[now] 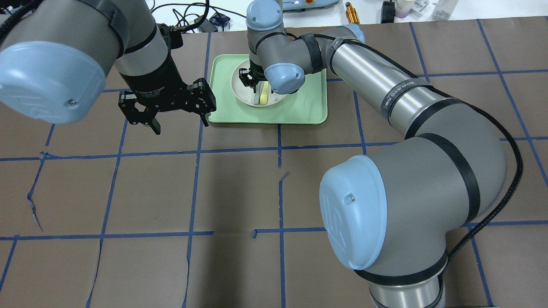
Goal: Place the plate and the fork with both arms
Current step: 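Reach the right gripper over the plate and grasp the yellow fork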
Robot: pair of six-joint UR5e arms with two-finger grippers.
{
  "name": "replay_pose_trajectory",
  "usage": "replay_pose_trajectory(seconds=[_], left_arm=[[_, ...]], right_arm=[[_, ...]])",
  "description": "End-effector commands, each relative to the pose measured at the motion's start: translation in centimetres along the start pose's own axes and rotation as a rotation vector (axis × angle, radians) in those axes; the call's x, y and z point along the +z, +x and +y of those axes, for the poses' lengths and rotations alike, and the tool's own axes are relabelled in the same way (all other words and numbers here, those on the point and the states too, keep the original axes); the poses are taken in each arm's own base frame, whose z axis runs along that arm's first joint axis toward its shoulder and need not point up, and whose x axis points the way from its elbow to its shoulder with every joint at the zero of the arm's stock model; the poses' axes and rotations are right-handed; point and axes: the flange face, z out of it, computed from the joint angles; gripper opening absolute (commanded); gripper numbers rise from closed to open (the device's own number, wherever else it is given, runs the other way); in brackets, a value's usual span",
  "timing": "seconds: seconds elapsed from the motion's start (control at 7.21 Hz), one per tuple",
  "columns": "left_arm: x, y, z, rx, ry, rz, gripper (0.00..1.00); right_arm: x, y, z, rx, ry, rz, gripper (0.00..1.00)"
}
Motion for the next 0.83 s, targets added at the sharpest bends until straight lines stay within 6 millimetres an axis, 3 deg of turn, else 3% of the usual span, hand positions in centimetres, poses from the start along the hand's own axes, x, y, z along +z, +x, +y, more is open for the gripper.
replay_pose_trajectory(seconds=[0.0, 0.42, 0.69], left_arm=[[0.3, 0.0, 0.0, -0.001, -0.002, -0.001, 1.00], [0.3, 0.0, 0.0, 0.001, -0.001, 0.000, 1.00], [0.4, 0.0, -0.1, 0.001, -0.002, -0.001, 1.00]], right_arm=[[0.7, 0.3, -0.1, 0.004, 0.003, 0.003, 0.58], [1.0, 1.9, -0.7, 0.024, -0.002, 0.010, 0.52], [1.3, 1.6, -0.7, 0.021, 0.002, 0.005, 0.52]])
